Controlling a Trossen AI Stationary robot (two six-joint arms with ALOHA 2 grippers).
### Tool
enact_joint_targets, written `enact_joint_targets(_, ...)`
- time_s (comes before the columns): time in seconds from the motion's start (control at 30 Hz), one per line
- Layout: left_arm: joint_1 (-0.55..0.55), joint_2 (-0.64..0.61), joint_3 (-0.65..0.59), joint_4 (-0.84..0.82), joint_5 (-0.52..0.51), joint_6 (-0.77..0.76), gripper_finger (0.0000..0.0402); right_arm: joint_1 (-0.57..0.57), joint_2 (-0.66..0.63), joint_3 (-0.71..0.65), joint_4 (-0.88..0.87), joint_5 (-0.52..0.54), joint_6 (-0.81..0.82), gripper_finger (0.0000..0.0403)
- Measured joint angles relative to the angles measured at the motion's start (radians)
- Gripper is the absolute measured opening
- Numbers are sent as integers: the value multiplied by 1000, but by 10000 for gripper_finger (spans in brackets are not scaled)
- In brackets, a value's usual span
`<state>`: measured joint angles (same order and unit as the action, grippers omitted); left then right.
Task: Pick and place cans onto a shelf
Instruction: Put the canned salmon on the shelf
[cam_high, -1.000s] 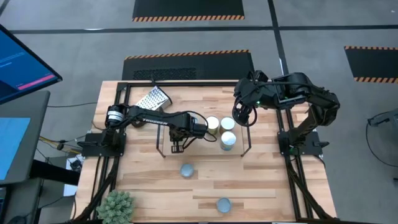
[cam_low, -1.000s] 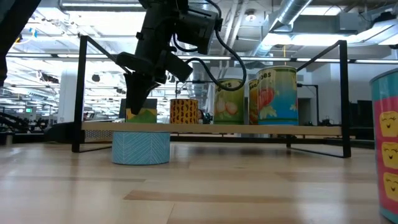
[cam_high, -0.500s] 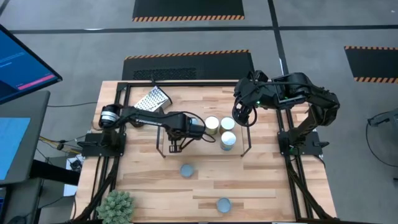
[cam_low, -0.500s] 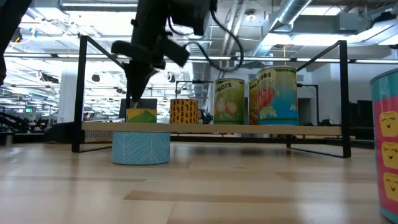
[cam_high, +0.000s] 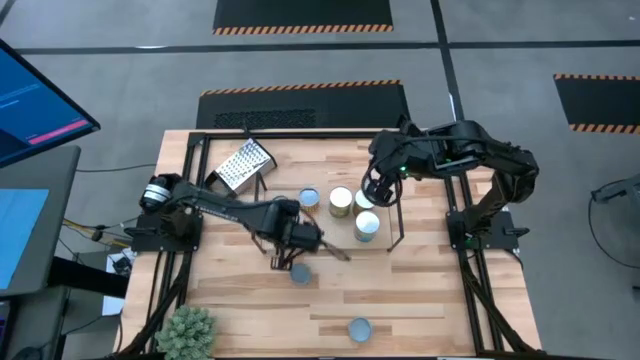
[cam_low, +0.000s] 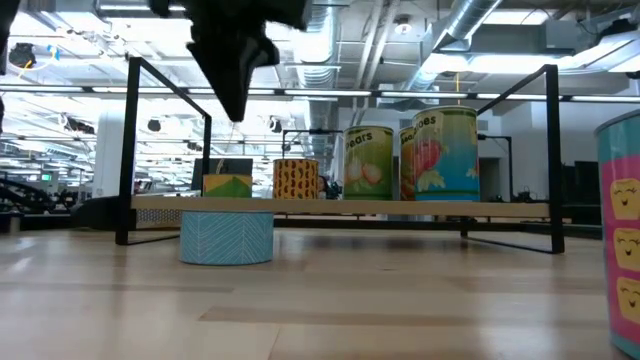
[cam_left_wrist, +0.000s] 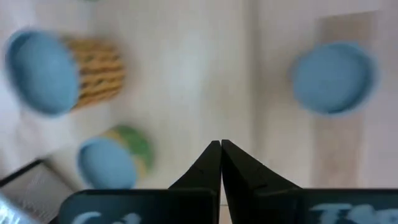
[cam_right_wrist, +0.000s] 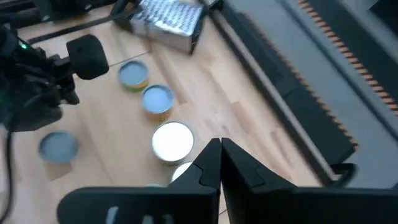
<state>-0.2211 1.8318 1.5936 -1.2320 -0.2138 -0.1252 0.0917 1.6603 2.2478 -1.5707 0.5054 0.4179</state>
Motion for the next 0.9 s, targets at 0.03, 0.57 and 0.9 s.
enact_joint_targets(0.03,-16,1,0,7,0,4,0,0,2,-1,0,-19,0,31)
enact_joint_targets(0.57,-135,9,-142,283,182,1,59,128,33,0,0,-60,84,19)
enact_joint_targets(0.9,-166,10,-189,435,235,107,140,206,50,-1,0,-60,110,23)
